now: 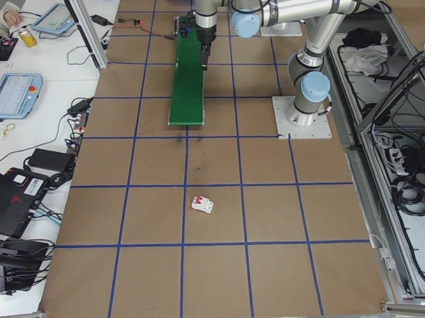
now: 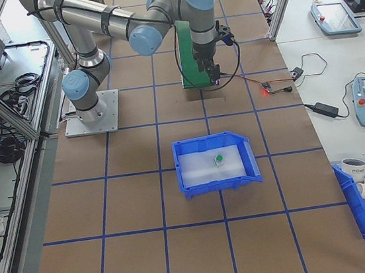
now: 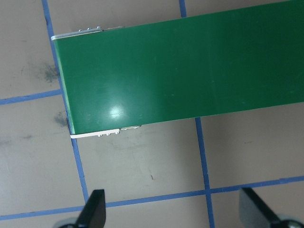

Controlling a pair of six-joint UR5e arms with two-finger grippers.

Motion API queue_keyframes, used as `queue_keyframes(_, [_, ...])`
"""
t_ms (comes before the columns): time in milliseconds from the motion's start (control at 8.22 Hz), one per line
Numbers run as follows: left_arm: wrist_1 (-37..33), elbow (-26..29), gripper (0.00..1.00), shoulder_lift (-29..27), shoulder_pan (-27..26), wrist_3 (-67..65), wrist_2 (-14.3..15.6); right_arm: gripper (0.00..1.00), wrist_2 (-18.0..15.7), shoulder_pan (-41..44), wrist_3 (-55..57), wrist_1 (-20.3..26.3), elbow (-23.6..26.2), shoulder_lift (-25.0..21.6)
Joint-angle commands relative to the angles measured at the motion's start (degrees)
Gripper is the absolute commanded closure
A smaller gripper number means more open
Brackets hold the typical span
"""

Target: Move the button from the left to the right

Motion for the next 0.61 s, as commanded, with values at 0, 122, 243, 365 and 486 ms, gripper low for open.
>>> queue_keyframes(0, [1.65, -2.15, 0.0, -1.04, 0.32, 0.42, -0.15, 0.0, -0.55, 11.46, 17.21, 2.83, -0.04, -1.59])
queue_keyframes(122, [1.65, -2.07, 0.0, -1.04, 0.06, -0.27, 0.29, 0.0, -1.77, 15.33, 22.06, 3.27, 0.05, -1.59])
queue_keyframes(243, [2.17, -2.24, 0.0, -1.3, 0.14, -0.11, 0.21, 0.0, -2.82, 17.63, 23.33, 3.1, 0.05, -1.51])
queue_keyframes(365, [2.27, -2.86, 0.0, -1.04, 0.23, -0.37, 0.38, 0.0, -2.66, 19.57, 25.34, 3.1, 0.05, -1.5])
queue_keyframes(486, [2.35, -2.95, 0.0, -0.25, 0.15, -0.54, 0.47, 0.0, -3.09, 20.37, 25.71, 3.53, 0.14, -1.42])
